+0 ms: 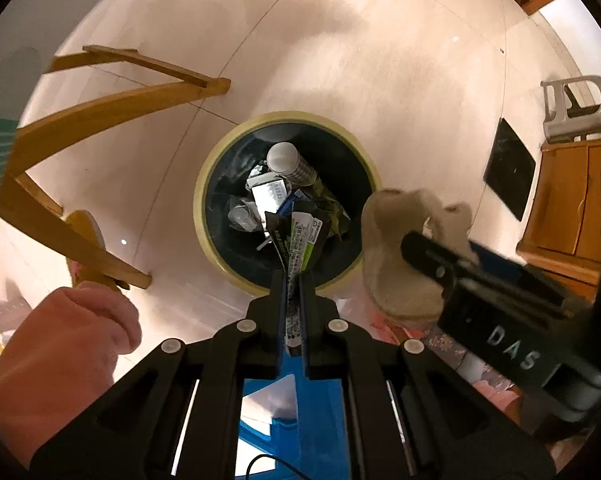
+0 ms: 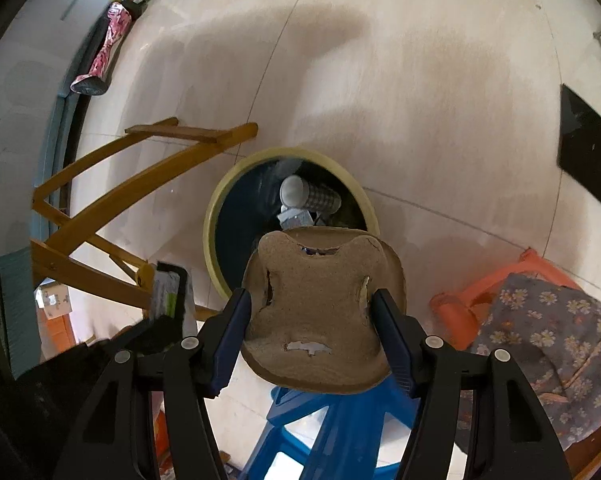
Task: Collect trash
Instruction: 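Carry the snack packet and pulp tray over the black trash bin, then open the left gripper to drop the packet while the right gripper releases the tray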
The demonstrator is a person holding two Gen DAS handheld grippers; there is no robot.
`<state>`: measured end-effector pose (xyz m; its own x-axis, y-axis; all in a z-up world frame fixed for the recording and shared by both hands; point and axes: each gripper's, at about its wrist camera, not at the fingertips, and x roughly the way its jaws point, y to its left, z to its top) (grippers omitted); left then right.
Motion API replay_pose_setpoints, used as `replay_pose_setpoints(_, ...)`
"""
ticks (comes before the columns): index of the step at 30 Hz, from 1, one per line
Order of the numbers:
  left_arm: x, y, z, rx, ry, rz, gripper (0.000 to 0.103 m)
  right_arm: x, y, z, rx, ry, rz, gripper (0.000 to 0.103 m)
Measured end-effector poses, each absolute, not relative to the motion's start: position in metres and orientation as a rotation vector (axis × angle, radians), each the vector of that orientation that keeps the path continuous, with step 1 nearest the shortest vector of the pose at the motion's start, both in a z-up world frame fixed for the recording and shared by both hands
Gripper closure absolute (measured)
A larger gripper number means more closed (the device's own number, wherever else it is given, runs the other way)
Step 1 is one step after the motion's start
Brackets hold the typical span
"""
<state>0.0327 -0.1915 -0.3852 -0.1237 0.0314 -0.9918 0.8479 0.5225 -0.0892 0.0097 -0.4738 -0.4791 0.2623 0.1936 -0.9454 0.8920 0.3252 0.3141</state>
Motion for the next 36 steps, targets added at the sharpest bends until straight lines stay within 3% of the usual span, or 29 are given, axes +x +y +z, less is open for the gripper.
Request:
replay_pose_setpoints(13,0.061,-0.189,-0.412,0.674,1.630,-0.803,0.097,0.010,-0.482,-0.505,1.288,1.207,-0.642,0.040)
replay_pose_setpoints(21,0.071,-0.185,-0.413,0.636,1.652,-0.756,0.067,0.023,-0.483,-0.506,1.333,1.172,-0.608,0.037)
replay_pose_setpoints(26,0.072,-0.182,-0.412,0.636,1.662,-0.713,0.060,0.026,-0.485,-0.503,1.357,1.155,-0.603,0.026)
replay_pose_setpoints(29,0.073,-0.179,-0.410,0.634,1.652,-0.703,0.053,0.029,-0.484,-0.500,1.344,1.150,-0.597,0.026)
replay_pose_setpoints(36,0.069,-0.172,-0.398,0.623,1.635,-0.696,0.053,0.031,-0.483,-0.486,1.259,1.162,-0.592,0.026)
